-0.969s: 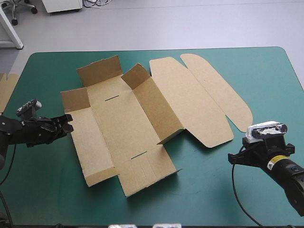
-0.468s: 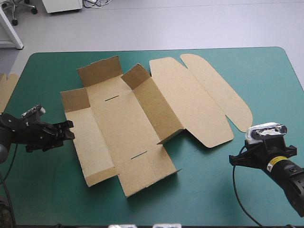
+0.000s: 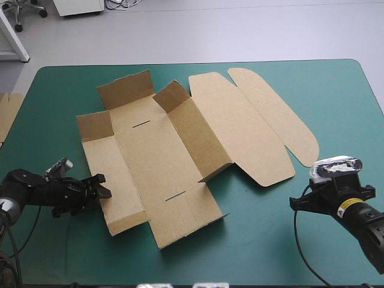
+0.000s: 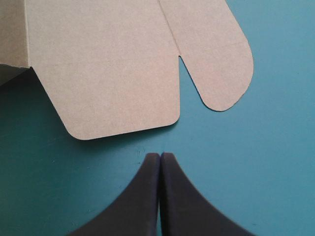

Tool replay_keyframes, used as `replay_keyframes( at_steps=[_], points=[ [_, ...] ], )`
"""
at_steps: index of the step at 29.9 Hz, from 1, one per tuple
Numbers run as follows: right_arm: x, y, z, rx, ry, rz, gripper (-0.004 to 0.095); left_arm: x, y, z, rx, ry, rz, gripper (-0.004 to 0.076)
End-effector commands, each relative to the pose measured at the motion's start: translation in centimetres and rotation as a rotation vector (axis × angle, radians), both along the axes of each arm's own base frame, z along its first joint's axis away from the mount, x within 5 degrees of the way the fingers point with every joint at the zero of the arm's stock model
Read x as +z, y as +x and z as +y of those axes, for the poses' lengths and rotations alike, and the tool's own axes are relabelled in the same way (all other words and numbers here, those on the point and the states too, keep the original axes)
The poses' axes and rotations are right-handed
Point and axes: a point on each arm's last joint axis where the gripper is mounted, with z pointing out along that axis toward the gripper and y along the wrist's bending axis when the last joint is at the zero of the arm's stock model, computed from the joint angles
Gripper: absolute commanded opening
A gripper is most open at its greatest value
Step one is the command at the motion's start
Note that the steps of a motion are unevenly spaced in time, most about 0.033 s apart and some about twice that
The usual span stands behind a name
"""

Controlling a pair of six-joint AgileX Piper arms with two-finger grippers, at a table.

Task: Fold the box

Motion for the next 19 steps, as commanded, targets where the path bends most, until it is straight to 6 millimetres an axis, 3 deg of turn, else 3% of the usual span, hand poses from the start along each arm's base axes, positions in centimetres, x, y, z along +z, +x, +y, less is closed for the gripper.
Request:
replay_keyframes(
  at_steps=[1, 19],
  points=[
    [1.4, 0.3, 0.1, 0.01, 0.003, -0.077, -0.0019, 1.2, 0.2, -0.6, 0.048, -0.073, -0.109, 0.0392],
    [1.4, 0.3, 0.1, 0.009, 0.003, -0.071, -0.0019, -0.8, -1.5, -2.9, 0.054, -0.308, -0.166, 0.0392]
  ],
)
